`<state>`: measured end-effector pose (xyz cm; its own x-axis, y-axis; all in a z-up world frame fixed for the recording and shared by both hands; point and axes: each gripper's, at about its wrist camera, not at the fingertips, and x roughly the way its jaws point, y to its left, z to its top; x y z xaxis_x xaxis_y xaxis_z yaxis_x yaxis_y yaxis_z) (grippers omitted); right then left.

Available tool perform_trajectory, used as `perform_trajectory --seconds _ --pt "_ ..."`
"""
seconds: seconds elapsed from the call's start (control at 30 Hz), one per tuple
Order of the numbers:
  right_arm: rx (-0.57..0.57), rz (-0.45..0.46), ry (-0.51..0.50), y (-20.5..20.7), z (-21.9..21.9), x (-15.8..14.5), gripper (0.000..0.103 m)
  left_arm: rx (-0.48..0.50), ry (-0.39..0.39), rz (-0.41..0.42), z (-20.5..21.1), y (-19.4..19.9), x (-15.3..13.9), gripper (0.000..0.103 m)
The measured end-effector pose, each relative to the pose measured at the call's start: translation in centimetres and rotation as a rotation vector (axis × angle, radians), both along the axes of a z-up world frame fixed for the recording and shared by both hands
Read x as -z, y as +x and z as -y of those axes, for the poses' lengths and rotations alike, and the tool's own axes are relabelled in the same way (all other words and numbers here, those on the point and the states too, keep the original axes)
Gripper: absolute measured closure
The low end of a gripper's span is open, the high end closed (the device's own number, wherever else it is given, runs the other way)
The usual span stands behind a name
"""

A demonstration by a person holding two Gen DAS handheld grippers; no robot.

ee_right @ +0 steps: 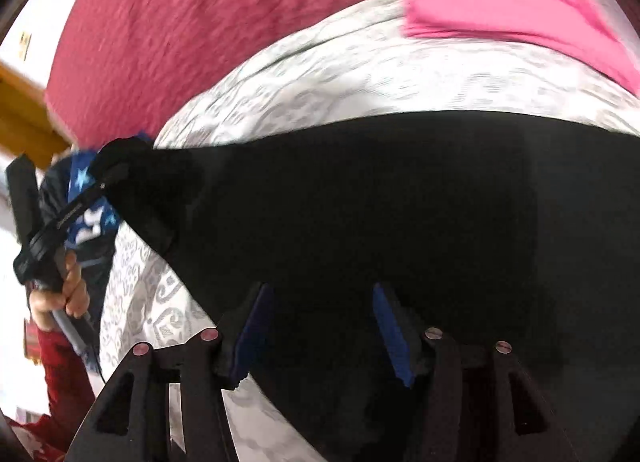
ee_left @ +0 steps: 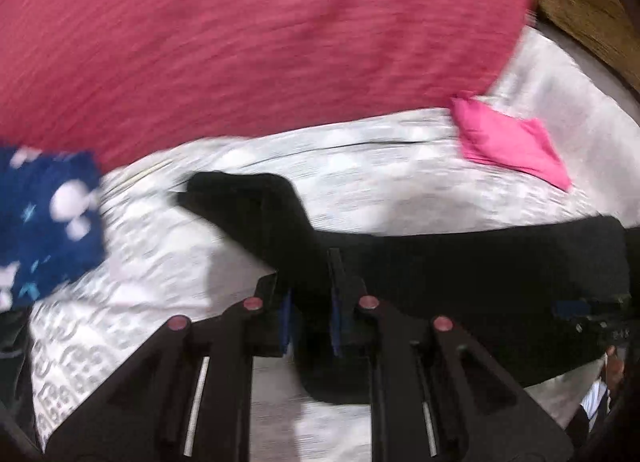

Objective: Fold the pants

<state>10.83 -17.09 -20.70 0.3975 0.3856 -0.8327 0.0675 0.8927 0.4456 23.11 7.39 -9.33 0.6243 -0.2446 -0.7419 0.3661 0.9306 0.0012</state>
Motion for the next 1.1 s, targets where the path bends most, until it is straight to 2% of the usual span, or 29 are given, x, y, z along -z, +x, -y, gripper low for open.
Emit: perform_trajectory --seconds 0.13,0.3,0.4,0.43,0.5,0.57,0.6,0.63,0.7,0.77,0.9,1.0,1.1 --pt "0.112 0.027 0.024 -1.8 4.4 -0.9 0.042 0.159 0.01 -0.007 8.1 -2.5 0.9 0.087" --pt "0.162 0.052 -0.011 -4.2 6.6 -2.1 0.041 0.346 0.025 -0.091 18.1 -7.1 4.8 0.087" --pt "0.179 0.042 -0.023 -5.1 7.2 -2.4 0.041 0.382 0.132 -0.067 21.8 -9.4 6.8 0.083" --pt "0.184 0.039 -0.007 -5.5 7.5 -2.5 0.041 0.388 0.155 -0.076 22.4 -9.9 7.3 0.074" --pt "0.195 0.037 0.025 -6.0 8.2 -2.7 0.041 0.391 0.138 -0.099 22.1 -10.6 7.0 0.067" --pt "0.206 0.039 0.043 -6.2 8.4 -2.8 0.041 0.383 0.092 -0.08 20.6 -11.3 5.3 0.066" --pt "0.208 0.039 0.051 -6.3 8.5 -2.7 0.041 0.361 0.079 -0.061 19.5 -11.6 4.4 0.057" --pt "0.208 0.039 0.062 -6.3 8.6 -2.6 0.041 0.331 0.074 -0.04 18.2 -11.8 3.8 0.042" --pt "0.187 0.035 0.094 -6.0 8.0 -2.5 0.04 0.24 0.072 0.027 14.5 -12.2 2.7 0.033" --pt "0.149 0.017 0.122 -5.1 7.0 -2.4 0.04 0.171 0.094 0.022 11.3 -11.8 2.8 0.033" --pt "0.092 -0.055 0.178 -2.6 5.0 -1.1 0.037 0.028 0.108 -0.066 5.7 -10.2 4.6 0.033" --pt "0.085 -0.119 0.214 -0.6 3.9 0.3 0.035 0.023 0.074 -0.09 4.2 -10.0 5.4 0.033" --pt "0.085 -0.155 0.232 1.3 3.2 1.1 0.033 0.051 0.081 -0.096 4.6 -9.4 6.4 0.032"
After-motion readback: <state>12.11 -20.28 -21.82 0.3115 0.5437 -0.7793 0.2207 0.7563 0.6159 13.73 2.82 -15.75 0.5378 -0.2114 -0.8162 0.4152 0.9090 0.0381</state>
